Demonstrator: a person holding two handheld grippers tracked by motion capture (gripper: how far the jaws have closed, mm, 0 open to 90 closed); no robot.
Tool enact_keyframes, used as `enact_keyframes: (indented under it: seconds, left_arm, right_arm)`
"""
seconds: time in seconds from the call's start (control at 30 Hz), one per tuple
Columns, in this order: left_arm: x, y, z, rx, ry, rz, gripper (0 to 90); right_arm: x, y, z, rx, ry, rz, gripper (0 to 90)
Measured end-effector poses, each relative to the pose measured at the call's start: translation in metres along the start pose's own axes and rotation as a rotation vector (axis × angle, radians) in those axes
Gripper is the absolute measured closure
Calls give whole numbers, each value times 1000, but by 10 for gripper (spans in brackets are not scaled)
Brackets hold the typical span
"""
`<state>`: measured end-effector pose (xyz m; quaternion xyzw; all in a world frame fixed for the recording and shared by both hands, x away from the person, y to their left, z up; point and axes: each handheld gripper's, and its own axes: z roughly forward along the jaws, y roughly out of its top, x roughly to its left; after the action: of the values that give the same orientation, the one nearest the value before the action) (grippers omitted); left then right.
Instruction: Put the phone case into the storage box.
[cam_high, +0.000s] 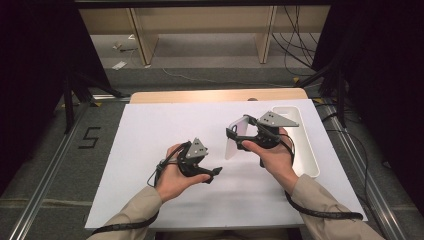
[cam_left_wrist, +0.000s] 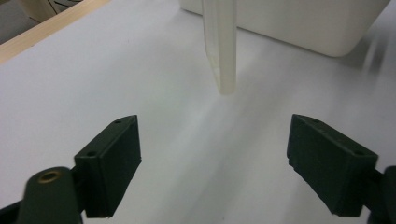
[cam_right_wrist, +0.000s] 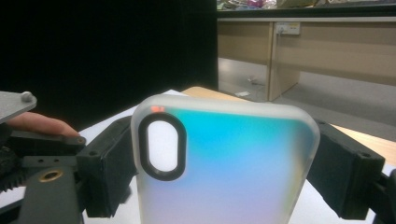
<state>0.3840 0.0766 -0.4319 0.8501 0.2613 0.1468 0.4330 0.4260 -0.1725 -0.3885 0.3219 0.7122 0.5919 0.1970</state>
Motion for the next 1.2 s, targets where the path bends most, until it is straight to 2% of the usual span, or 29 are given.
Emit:
enact_keyframes:
  seconds: [0.3,0.8,1.2]
  left_arm:
    - [12,-10,-12,11,-23,24,122]
    - [29,-25,-28,-8,-3,11,66]
    - [35,-34,-37,-17,19,-10,62]
  right_arm:
    - [-5,2,-3,2,-15,-5,176]
    - [-17,9,-14,-26,-56,-1,176]
    - [-30,16,-24,-50,-100,3,176]
